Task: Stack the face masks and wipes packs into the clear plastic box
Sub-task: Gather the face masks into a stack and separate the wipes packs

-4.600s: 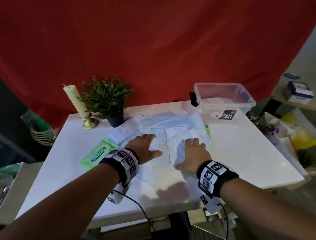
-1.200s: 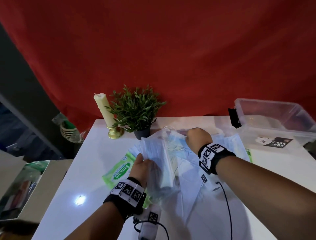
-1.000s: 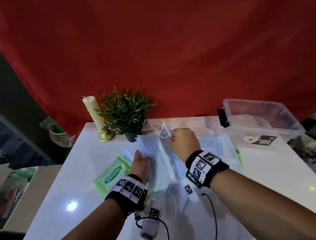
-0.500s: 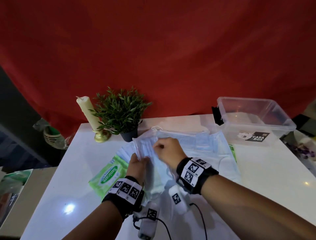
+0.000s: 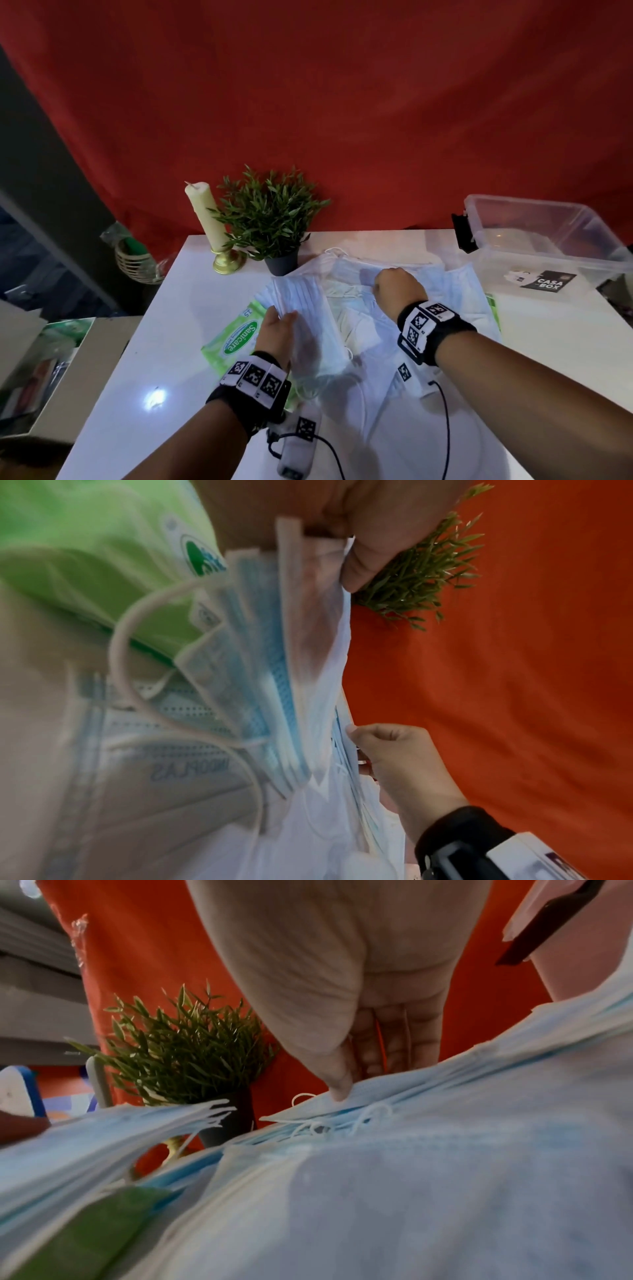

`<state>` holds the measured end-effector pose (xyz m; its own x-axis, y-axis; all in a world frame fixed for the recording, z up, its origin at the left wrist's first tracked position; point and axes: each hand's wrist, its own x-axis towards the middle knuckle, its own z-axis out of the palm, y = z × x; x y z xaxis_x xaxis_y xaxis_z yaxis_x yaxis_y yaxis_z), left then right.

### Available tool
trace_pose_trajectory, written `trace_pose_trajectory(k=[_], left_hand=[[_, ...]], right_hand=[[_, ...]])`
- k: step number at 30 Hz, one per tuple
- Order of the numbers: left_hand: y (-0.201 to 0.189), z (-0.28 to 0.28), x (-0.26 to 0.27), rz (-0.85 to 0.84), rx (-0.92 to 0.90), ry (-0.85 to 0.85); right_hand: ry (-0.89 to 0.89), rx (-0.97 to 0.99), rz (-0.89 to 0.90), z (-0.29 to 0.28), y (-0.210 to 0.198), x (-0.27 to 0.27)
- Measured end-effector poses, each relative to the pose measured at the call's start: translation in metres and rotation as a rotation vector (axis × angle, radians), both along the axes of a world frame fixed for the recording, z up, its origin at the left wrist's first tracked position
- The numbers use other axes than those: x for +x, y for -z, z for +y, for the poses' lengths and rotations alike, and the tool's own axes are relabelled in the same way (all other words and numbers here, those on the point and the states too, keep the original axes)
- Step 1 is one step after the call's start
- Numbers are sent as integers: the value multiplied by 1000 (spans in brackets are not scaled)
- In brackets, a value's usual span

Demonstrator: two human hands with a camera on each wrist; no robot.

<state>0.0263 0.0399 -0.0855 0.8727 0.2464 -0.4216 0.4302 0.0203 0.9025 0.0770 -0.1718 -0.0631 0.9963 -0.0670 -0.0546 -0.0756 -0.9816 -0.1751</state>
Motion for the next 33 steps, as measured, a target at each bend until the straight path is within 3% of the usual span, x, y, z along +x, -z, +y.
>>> trace_pose_trajectory(k=[8, 13, 21, 26, 28, 30, 33], left_hand=[[4, -13, 6, -14, 62, 67], [2, -26, 7, -31, 54, 89], [-6, -40, 0, -53, 84, 120], [3, -28, 1, 13, 39, 78], [5, -22, -1, 21, 61, 78], [3, -18, -1, 19, 75, 71], [-3, -18, -3, -9, 132, 82]], right_hand=[[-7, 161, -140, 3, -26, -25], [-116, 233, -201, 27, -45, -54], [-306, 452, -57, 69, -26, -75], [-251, 698, -45, 46, -22, -61], [-202, 619, -86, 25, -22, -48], [-176, 363, -88, 1, -20, -33], [-93, -30, 85, -28, -14, -15]])
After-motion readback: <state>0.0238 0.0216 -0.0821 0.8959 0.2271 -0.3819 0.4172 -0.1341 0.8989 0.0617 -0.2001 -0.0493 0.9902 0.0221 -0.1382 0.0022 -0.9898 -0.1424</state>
